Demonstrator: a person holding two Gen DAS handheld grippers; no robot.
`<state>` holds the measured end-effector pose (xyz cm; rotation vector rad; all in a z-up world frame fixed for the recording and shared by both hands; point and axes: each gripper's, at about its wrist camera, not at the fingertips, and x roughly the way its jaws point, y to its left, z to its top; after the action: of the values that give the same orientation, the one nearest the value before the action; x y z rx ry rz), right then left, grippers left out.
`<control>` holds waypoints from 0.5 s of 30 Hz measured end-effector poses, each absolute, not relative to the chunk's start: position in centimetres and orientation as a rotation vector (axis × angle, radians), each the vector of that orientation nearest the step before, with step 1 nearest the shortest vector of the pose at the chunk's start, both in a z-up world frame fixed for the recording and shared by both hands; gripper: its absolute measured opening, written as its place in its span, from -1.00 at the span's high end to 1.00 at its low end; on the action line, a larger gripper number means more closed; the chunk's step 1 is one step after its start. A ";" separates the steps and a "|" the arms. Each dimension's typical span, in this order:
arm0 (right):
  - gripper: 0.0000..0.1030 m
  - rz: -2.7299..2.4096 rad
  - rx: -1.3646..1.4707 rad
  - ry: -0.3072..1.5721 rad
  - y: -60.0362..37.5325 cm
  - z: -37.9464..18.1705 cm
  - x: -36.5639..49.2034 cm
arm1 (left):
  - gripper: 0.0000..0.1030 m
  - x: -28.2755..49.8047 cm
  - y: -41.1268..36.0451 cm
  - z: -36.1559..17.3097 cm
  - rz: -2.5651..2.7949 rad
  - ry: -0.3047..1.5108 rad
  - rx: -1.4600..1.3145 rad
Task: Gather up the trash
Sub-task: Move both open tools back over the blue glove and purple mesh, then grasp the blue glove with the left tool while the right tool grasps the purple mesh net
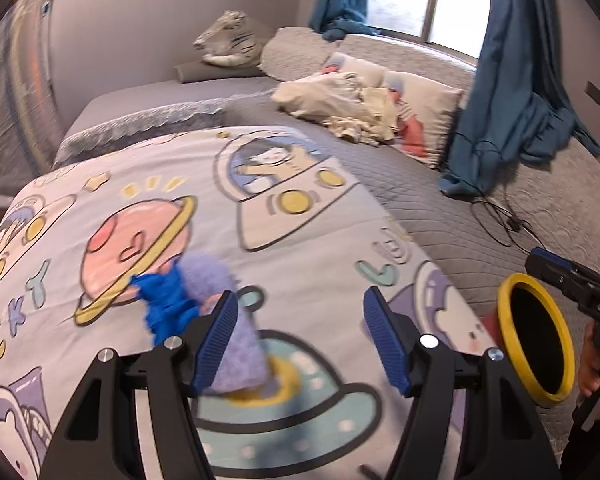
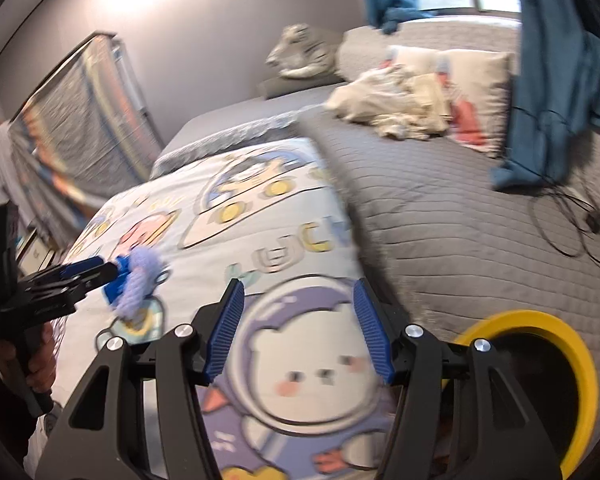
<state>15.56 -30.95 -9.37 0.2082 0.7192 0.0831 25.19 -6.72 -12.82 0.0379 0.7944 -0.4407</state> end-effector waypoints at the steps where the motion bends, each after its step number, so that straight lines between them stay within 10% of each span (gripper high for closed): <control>1: -0.05 0.102 0.200 0.728 -29.9 -9.5 16.0 | -0.21 25.4 -5.9 -13.1 -0.425 0.799 0.036; 15: -0.05 0.318 0.074 0.848 -19.2 -12.8 20.0 | -0.21 27.7 0.0 -16.7 -0.313 0.866 -0.006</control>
<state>19.99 -19.17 -12.85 0.0742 0.8476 0.3180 27.66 -0.04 -16.67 -0.0061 0.8655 -0.3134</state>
